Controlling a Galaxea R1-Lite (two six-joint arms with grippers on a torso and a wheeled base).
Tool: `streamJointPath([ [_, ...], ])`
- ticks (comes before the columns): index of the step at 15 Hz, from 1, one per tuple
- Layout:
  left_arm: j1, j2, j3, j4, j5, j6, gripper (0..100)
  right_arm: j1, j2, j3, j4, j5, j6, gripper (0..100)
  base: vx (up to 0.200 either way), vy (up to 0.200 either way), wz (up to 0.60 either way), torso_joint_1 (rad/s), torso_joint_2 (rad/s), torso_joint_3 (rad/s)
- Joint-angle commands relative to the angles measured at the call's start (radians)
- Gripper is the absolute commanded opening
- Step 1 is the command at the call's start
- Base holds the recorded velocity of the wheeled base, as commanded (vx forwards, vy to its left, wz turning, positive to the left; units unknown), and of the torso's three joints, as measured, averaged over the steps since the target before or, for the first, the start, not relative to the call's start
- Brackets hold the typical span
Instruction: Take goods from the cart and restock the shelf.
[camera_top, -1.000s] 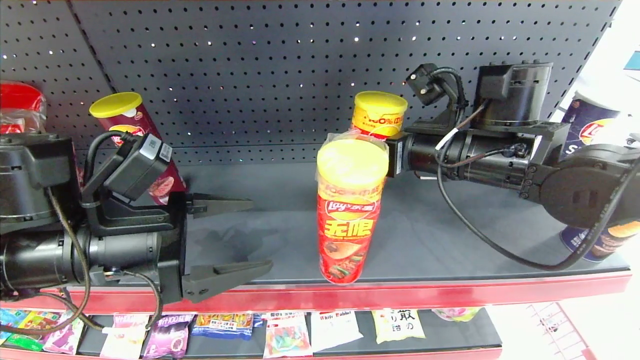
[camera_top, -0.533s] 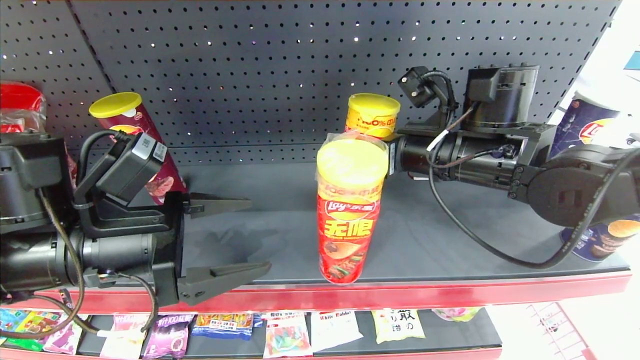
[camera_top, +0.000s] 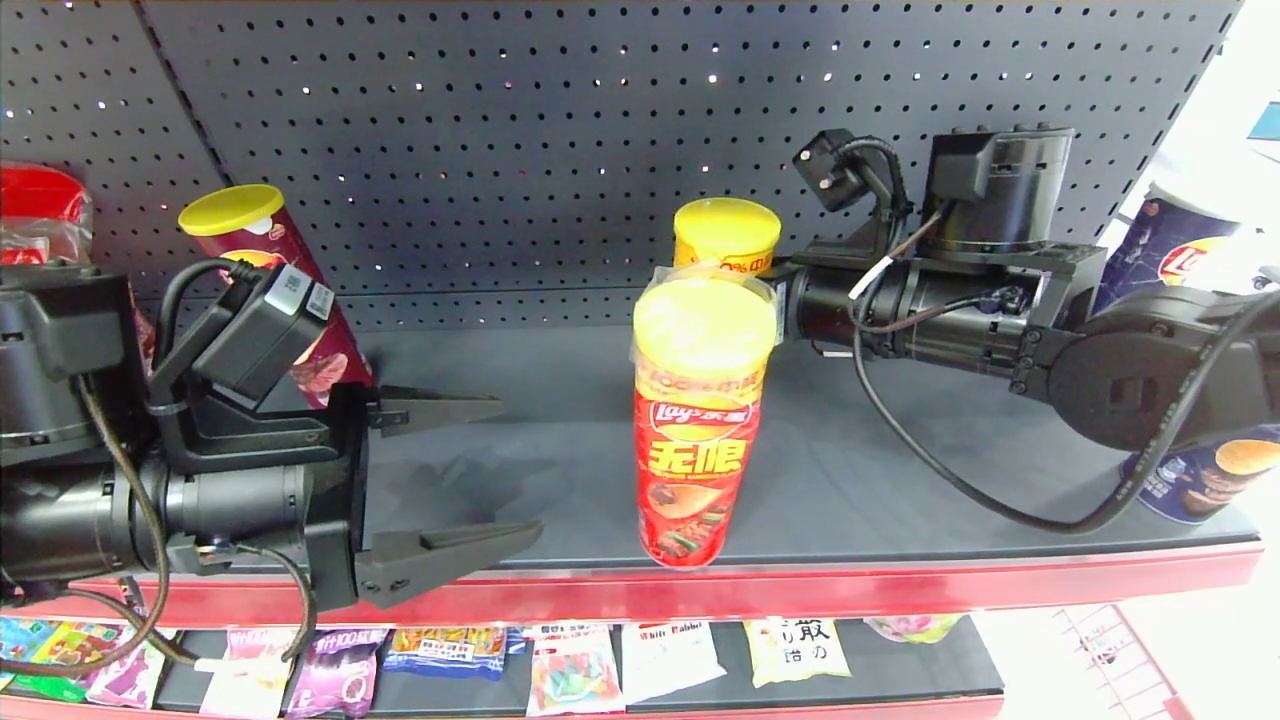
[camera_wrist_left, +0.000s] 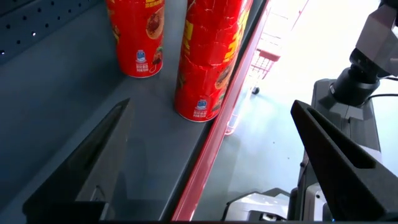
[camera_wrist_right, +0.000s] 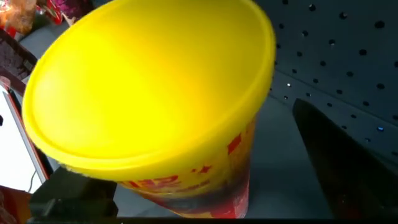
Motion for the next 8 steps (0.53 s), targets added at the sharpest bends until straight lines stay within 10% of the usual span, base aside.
streamJointPath([
  [1, 0.000, 0.005, -0.001, -0.001, 0.000, 0.000, 100, -0.001, -0.021, 0.000, 0.000, -0.002, -0.001, 100, 0.000, 0.000, 0.00, 0.000, 0.00, 0.000],
  [8, 0.000, 0.010, -0.008, -0.001, 0.011, 0.000, 100, -0.032, -0.216, 0.154, 0.003, -0.005, -0.001, 100, 0.000, 0.000, 0.00, 0.000, 0.00, 0.000],
])
